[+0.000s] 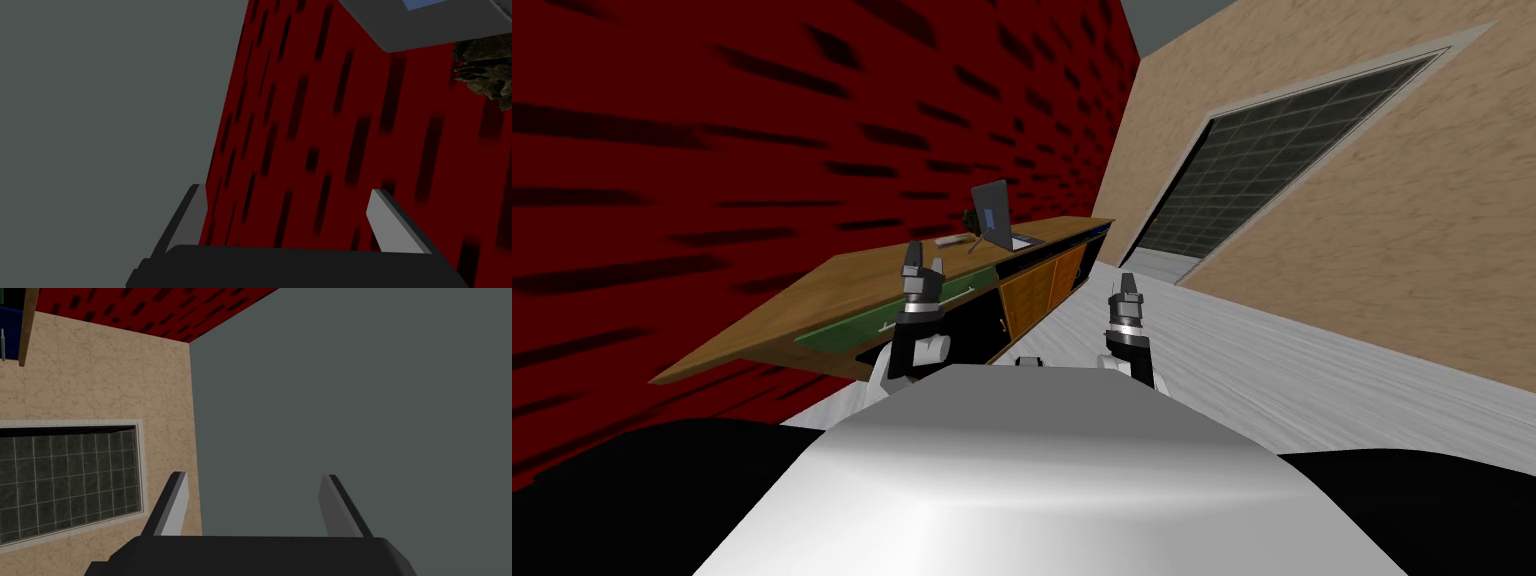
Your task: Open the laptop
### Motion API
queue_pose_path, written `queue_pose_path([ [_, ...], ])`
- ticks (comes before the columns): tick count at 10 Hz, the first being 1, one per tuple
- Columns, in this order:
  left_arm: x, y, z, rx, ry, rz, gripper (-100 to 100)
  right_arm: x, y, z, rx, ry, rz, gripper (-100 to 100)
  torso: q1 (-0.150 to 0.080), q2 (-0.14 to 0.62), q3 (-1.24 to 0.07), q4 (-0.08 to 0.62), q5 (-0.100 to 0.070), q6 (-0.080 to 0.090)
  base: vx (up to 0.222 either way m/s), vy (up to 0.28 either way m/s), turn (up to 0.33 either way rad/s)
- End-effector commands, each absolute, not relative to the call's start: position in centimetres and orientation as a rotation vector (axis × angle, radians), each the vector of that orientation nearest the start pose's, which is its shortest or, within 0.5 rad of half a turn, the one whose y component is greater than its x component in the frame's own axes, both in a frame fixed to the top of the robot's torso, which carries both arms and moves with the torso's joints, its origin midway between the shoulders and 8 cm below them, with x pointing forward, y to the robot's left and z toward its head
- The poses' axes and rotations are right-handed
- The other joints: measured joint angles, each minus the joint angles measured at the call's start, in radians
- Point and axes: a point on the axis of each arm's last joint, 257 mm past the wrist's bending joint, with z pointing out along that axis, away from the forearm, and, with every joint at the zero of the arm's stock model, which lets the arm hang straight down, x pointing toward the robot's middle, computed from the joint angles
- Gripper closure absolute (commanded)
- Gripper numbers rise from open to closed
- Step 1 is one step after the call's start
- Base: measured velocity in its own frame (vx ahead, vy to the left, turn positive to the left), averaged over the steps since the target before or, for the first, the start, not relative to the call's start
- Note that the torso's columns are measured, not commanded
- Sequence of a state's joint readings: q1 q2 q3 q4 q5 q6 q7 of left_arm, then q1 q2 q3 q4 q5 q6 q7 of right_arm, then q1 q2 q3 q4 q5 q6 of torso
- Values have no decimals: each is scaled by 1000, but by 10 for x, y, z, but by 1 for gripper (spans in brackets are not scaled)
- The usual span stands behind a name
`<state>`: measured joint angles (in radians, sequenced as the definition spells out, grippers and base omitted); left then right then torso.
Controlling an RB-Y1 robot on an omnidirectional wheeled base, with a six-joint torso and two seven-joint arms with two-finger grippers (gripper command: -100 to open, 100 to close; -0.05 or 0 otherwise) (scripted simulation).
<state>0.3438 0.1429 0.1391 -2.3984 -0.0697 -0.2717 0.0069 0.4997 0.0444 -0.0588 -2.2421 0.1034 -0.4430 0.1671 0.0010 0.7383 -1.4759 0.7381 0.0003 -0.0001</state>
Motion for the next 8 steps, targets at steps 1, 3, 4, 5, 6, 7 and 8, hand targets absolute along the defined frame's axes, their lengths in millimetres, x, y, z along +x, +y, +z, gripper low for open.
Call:
queue_pose_path([
  [1, 372, 293, 98, -496, 716, -1139, -100, 358, -297, -4, 628, 741, 1000, 0, 1, 0, 0, 0, 0, 0, 66, -70, 38],
  [3, 380, 298, 104, -507, 719, -1123, -100, 358, -297, -4, 628, 741, 1000, 0, -1, 0, 0, 0, 0, 0, 59, -75, 36],
  [4, 384, 300, 99, -531, 736, -1114, -100, 358, -297, -4, 628, 741, 1000, 0, -2, -1, 0, 0, -1, 0, 53, -72, 33],
  [5, 388, 303, 111, -523, 722, -1106, -100, 358, -297, -4, 628, 741, 1000, 0, -1, 0, 0, 0, 0, 0, 75, -68, 49],
  [6, 392, 306, 106, -546, 736, -1098, -100, 358, -297, -4, 628, 741, 1000, 0, 0, -1, -1, 0, 0, 0, 61, -58, 33],
  [7, 393, 307, 105, -551, 740, -1096, -100, 358, -297, -4, 628, 741, 1000, 0, 0, 0, 0, 0, 0, 0, 16, -30, 2],
  [8, 397, 311, 116, -552, 727, -1086, -100, 358, -297, -4, 628, 741, 1000, 0, 1, 2, 1, 1, 0, 0, 29, -63, 54],
])
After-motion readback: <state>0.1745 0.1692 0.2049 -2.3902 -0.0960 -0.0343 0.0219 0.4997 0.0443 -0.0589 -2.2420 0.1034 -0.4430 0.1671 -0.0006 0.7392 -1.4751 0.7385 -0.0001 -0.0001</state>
